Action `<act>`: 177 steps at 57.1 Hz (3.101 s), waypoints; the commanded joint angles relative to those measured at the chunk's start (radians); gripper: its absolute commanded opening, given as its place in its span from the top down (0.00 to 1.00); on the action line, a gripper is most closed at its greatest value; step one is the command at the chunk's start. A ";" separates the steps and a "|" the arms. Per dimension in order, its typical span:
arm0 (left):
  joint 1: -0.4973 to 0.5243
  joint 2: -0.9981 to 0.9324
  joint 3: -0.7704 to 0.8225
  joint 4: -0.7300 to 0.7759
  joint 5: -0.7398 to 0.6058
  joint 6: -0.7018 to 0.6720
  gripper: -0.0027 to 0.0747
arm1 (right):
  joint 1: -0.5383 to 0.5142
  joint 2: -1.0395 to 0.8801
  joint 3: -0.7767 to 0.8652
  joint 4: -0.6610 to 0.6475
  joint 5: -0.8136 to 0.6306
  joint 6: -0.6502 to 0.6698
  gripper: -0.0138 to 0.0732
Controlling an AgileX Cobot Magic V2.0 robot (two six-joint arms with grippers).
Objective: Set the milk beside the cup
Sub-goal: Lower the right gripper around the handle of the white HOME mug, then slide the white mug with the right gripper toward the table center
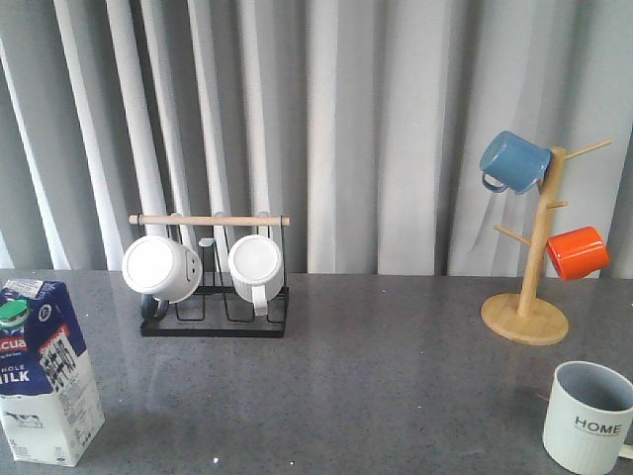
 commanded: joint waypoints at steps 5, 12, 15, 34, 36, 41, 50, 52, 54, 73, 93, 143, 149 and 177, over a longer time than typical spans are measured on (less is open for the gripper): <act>-0.005 -0.003 -0.035 -0.011 -0.077 0.000 0.29 | -0.043 0.133 -0.017 -0.032 -0.174 -0.001 0.19; -0.005 -0.003 -0.035 -0.011 -0.077 0.000 0.29 | -0.085 0.212 -0.017 -0.035 -0.247 -0.002 0.19; -0.005 -0.003 -0.035 -0.011 -0.077 0.000 0.29 | -0.100 0.241 -0.017 -0.038 -0.275 -0.001 0.19; -0.005 -0.003 -0.035 -0.011 -0.077 0.000 0.29 | -0.137 0.395 -0.048 -0.048 -0.323 -0.001 0.19; -0.005 -0.003 -0.035 -0.011 -0.077 0.000 0.29 | -0.137 0.409 -0.048 -0.053 -0.337 -0.002 0.19; -0.005 -0.003 -0.035 -0.011 -0.077 0.000 0.29 | -0.137 0.442 -0.049 -0.055 -0.374 -0.002 0.19; -0.005 -0.003 -0.035 -0.011 -0.077 0.000 0.29 | -0.137 0.492 -0.072 -0.055 -0.395 -0.001 0.19; -0.005 -0.003 -0.035 -0.011 -0.077 0.000 0.29 | -0.137 0.499 -0.078 -0.055 -0.397 -0.001 0.19; -0.005 -0.003 -0.035 -0.011 -0.077 0.000 0.29 | -0.137 0.506 -0.087 -0.055 -0.401 -0.001 0.19; -0.005 -0.003 -0.035 -0.011 -0.077 0.000 0.29 | -0.137 0.609 -0.149 -0.054 -0.427 0.004 0.19; -0.005 -0.003 -0.035 -0.011 -0.077 0.000 0.29 | -0.137 0.744 -0.216 -0.060 -0.532 0.110 0.27; -0.005 -0.003 -0.035 -0.011 -0.077 0.000 0.29 | 0.373 0.709 -0.309 0.236 -0.478 0.072 0.84; -0.005 -0.003 -0.035 -0.011 -0.077 0.000 0.29 | 0.488 0.714 -0.367 0.376 -0.458 -0.012 0.83; -0.005 -0.003 -0.035 -0.011 -0.077 0.000 0.29 | 0.712 0.859 -0.545 0.627 -0.398 -0.274 0.75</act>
